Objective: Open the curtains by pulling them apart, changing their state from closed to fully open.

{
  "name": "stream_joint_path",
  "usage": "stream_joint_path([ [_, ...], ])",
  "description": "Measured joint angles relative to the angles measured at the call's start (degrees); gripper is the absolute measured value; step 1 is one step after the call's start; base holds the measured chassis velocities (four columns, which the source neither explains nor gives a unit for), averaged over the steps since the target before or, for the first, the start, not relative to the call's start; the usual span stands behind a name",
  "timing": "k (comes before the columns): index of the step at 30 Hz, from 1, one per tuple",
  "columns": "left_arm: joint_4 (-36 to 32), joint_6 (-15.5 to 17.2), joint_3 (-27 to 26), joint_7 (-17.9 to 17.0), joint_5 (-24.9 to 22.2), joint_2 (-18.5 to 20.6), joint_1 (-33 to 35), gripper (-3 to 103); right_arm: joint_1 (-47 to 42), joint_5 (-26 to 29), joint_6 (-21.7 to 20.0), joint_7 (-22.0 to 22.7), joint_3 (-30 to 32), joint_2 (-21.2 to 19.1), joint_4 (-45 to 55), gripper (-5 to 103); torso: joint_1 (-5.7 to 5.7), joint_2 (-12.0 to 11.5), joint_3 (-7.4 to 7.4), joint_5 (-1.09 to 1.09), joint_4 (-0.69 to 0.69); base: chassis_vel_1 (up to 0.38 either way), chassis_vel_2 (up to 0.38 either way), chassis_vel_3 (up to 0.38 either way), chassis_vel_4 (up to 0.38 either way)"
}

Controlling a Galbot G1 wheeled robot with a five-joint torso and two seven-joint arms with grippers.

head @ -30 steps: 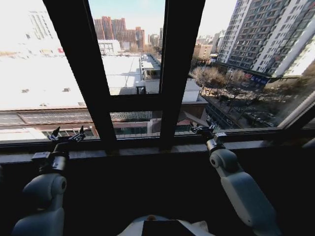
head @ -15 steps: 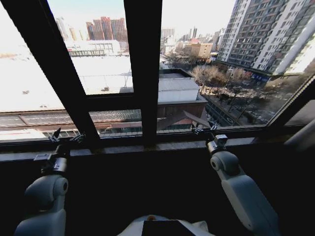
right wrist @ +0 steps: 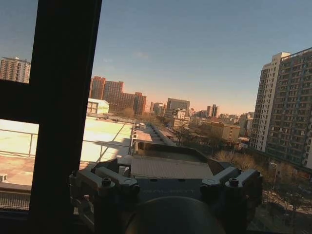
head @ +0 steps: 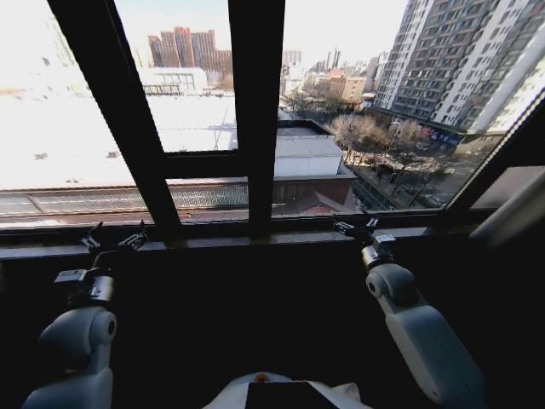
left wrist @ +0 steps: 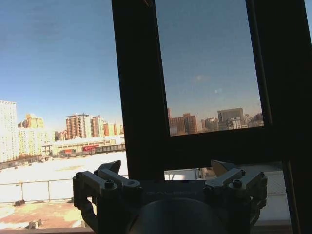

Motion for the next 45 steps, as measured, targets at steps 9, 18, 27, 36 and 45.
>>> stream_joint_path([
  [9,0.39,-0.17,-0.27,-0.02,-0.11,-0.27,-0.34,100,0.01,-0.2,0.16,-0.04,-0.19,0.08,0.21,100,0.02,-0.01,0.02,0.02,0.0,0.139,-0.311,-0.138,0.304],
  [18,0.87,-0.83,-0.51,0.01,-0.14,-0.43,-0.11,100,-0.04,-1.04,0.21,-0.14,-0.6,0.43,0.21,100,0.04,-0.03,0.02,0.01,0.0,0.129,-0.29,-0.136,0.296],
  [27,1.03,-0.87,-0.68,-0.03,-0.28,-0.2,-0.35,100,-0.08,-1.83,0.61,-0.25,-0.71,0.39,-0.13,100,0.05,-0.03,0.03,-0.01,0.02,0.318,-0.355,-0.322,0.352],
  [36,1.2,-1.03,-0.63,-0.29,-0.38,-0.54,-0.35,100,-0.45,-1.99,2.67,-0.24,-0.58,0.21,-0.91,100,-0.04,0.04,-0.02,-0.05,0.03,0.245,-0.218,-0.252,0.231],
  [45,1.72,-2.07,0.39,-0.15,-3.27,-1.25,0.13,100,-1.71,-1.84,-1.17,-0.44,-0.03,0.79,1.13,100,0.15,-0.08,0.06,0.0,0.01,-0.022,0.017,0.027,-0.013],
])
